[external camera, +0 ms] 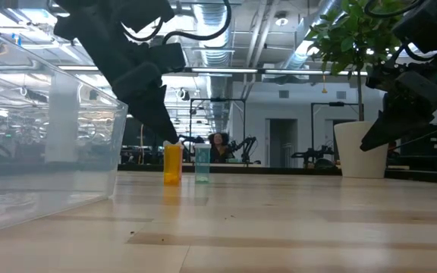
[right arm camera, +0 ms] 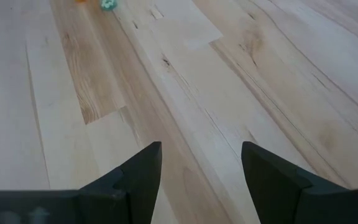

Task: Pick and place medicine bottles into bin by pill shape (circle, oval)
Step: Put the small orange pill bottle into the right transparent bin

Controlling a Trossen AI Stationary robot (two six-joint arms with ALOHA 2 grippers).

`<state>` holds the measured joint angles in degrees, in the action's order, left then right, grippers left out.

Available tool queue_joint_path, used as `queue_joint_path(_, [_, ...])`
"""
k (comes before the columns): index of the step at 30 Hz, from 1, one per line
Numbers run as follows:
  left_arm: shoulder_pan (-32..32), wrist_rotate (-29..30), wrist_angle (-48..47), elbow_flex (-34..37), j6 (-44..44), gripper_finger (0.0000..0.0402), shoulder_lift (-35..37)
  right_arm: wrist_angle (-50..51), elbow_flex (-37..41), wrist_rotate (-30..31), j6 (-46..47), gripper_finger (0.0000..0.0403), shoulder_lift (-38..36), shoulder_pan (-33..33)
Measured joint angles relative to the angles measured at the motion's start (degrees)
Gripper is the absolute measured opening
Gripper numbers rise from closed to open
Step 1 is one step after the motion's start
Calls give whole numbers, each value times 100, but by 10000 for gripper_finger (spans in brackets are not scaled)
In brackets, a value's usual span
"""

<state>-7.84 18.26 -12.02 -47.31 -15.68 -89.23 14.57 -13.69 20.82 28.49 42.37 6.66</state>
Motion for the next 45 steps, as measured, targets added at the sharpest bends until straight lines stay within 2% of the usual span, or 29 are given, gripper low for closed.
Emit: queue_joint_path(45, [1, 31, -3, -4, 192, 249, -2, 13, 0, -28, 156, 234, 0, 0])
